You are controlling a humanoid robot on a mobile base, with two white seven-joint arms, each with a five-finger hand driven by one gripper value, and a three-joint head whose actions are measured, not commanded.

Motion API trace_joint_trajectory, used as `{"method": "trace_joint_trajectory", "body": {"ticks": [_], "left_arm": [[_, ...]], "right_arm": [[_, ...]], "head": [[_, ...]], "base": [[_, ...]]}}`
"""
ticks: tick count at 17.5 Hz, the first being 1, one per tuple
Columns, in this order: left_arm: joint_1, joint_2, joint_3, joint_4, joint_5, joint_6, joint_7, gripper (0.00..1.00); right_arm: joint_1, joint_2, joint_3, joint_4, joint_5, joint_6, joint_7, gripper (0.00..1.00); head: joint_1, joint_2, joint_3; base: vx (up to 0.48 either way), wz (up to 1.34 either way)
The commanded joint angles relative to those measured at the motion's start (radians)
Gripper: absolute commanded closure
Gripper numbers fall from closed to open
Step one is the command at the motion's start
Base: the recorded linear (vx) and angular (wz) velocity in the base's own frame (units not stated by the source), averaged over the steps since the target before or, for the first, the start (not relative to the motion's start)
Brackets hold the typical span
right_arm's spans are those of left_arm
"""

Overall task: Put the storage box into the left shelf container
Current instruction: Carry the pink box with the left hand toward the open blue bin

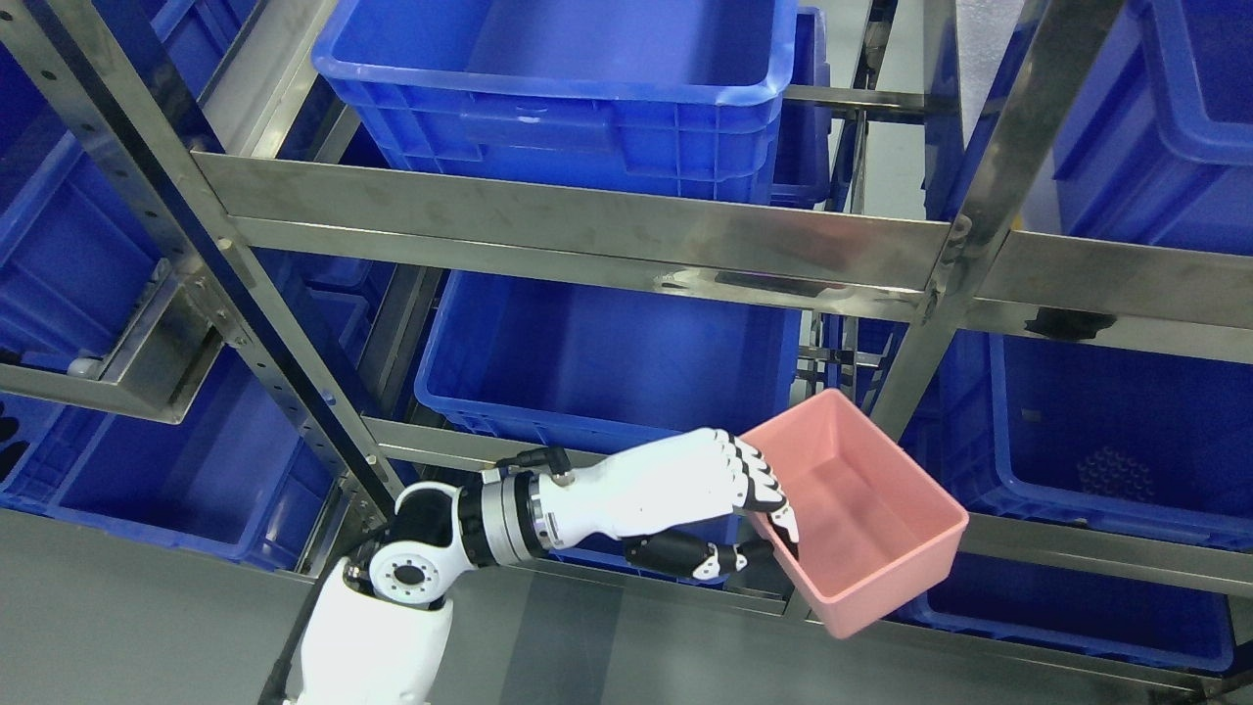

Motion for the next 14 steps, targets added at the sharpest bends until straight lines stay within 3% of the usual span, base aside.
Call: {"method": "trace_joint_trajectory", "body": {"ticks": [1, 9, 14], "left_arm": [[0.055, 0.017, 0.053, 0.192, 0.001, 0.0, 0.006, 0.97], [0.012, 0.017, 0.124, 0.496, 0.099, 0.135, 0.177, 0.96], [-0.144, 0.017, 0.126, 0.717, 0.196, 0.262, 0.248, 0.96]], "right_arm": [[0.0, -0.017, 0.0, 0.0, 0.008, 0.0, 0.342, 0.0], [0.0, -0.017, 0.0, 0.0, 0.008, 0.0, 0.342, 0.0], [0.001, -0.017, 0.0, 0.0, 0.008, 0.0, 0.342, 0.0]], "head": [[0.0, 0.0, 0.0], [0.0, 0.0, 0.0], [0.0, 0.0, 0.0]], "base": [[0.0, 0.0], [0.001, 0.0], [0.0, 0.0]]}}
